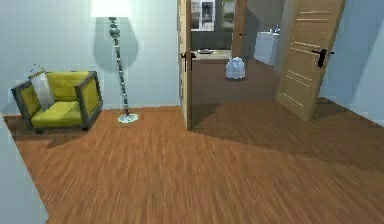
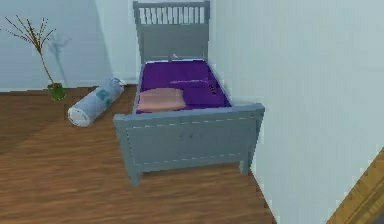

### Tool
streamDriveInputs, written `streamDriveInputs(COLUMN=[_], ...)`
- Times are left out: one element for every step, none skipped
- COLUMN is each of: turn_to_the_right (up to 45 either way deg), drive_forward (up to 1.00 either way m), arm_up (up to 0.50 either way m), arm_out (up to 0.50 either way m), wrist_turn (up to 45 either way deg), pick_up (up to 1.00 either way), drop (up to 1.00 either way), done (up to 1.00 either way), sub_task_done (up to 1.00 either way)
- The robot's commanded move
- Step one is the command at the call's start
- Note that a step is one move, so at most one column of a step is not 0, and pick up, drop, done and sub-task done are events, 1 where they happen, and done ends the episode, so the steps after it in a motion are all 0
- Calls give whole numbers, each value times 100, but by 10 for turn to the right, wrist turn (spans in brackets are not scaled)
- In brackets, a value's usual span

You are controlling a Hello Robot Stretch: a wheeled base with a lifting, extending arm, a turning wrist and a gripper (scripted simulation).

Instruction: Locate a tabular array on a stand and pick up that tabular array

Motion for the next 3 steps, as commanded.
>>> streamDriveInputs(turn_to_the_right=[0,-300,0], drive_forward=[35,0,100], arm_up=[0,0,0], arm_out=[0,0,0], wrist_turn=[0,0,0], pick_up=[0,0,0], drop=[0,0,0], done=[0,0,0], sub_task_done=[0,0,0])
